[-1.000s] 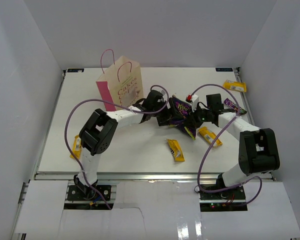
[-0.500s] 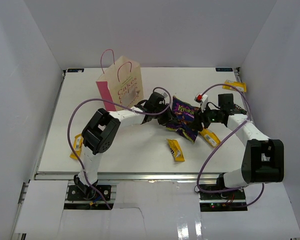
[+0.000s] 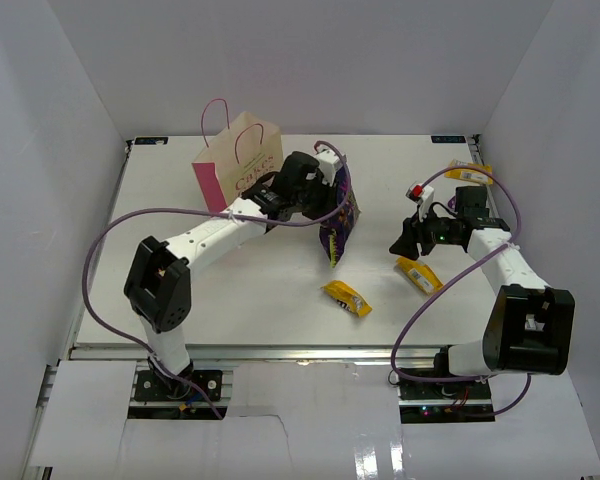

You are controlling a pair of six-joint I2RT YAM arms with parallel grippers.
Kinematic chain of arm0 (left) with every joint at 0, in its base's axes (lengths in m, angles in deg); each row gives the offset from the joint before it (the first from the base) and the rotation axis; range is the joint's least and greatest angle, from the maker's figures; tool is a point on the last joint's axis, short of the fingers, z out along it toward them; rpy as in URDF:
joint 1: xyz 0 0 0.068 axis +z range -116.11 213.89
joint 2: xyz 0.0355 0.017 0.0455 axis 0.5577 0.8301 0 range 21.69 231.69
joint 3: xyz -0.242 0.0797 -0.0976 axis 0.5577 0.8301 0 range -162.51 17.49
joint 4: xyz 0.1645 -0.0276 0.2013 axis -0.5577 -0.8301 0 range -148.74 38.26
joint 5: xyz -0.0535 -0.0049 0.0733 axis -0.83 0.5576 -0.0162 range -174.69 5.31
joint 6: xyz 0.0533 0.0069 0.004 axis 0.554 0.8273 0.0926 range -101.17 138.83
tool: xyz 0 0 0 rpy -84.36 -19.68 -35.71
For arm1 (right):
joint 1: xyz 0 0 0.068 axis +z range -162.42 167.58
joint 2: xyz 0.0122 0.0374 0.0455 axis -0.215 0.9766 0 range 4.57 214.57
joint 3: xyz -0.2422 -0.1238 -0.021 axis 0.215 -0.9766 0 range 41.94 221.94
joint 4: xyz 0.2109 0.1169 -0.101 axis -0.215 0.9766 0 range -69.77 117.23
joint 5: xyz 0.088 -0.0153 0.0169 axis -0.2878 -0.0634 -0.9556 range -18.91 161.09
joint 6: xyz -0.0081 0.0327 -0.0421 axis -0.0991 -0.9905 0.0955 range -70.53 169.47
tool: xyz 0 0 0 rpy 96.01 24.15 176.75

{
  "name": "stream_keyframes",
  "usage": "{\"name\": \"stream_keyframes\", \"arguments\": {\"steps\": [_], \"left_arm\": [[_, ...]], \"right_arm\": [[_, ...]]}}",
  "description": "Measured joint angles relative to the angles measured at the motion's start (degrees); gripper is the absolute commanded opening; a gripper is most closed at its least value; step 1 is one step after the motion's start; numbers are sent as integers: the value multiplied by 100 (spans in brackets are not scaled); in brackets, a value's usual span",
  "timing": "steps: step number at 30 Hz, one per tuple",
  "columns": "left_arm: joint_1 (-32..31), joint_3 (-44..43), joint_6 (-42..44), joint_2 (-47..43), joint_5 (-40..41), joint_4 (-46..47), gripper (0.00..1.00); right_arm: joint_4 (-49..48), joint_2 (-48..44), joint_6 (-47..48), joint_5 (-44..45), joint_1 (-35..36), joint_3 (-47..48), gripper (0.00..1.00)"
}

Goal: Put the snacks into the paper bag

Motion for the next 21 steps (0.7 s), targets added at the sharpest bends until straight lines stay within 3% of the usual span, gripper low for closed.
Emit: {"name": "stream_keyframes", "arguments": {"steps": [12,21], "left_arm": [[245,-400,1270,-634,31,-522,0],[238,-1954,2037,-726,-2,-1283,0]], "right_arm": [[20,0,-15,-20,0,0,57],[13,39,-42,-26,0,0,57]]}}
